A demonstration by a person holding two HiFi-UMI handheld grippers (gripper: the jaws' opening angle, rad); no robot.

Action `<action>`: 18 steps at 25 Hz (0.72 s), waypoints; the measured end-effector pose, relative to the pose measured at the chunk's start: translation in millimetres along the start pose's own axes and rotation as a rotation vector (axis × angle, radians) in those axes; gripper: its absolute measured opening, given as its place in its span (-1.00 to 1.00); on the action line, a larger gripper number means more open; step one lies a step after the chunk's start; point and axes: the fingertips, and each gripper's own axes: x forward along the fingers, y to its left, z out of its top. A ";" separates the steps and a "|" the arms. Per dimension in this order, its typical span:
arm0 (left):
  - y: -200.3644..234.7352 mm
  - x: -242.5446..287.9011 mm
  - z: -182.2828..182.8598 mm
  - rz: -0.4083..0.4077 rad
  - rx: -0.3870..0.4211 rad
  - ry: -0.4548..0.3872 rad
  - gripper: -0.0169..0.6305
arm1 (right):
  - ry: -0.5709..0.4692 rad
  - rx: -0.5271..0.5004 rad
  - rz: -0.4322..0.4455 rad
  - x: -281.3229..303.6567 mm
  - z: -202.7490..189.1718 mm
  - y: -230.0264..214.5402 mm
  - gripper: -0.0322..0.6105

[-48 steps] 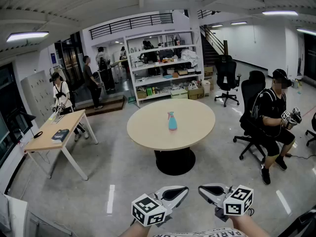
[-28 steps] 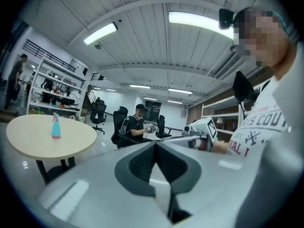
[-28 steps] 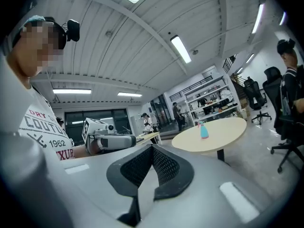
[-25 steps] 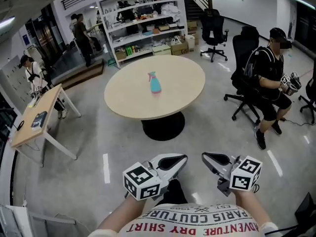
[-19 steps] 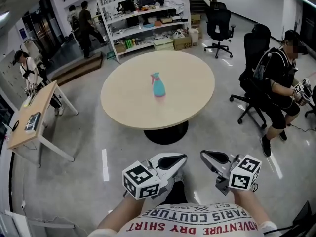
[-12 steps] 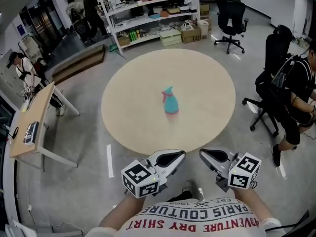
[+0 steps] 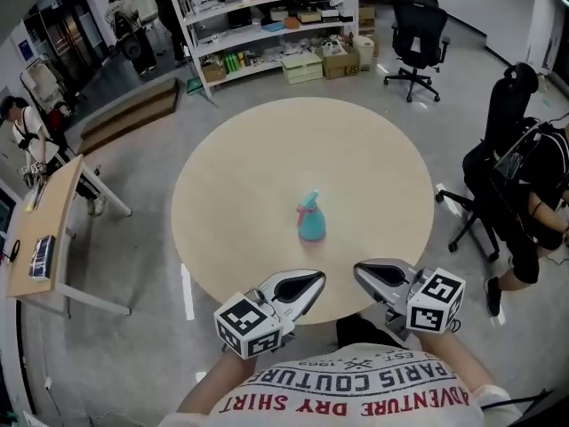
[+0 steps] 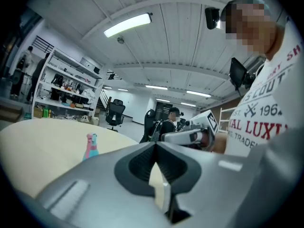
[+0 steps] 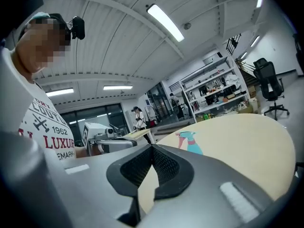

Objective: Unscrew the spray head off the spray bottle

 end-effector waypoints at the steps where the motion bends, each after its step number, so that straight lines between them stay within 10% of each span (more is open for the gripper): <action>1: 6.8 1.6 1.2 0.006 -0.003 0.000 -0.95 | 0.001 0.002 0.005 5.0 3.5 -5.2 -0.89; 13: 99.8 15.5 -15.1 0.157 -0.010 0.041 -0.94 | 0.042 0.070 0.084 60.9 4.8 -69.7 -0.89; 18: 155.3 29.5 -48.9 0.277 0.031 0.079 -0.20 | 0.066 0.098 0.077 71.4 -0.1 -97.3 -0.89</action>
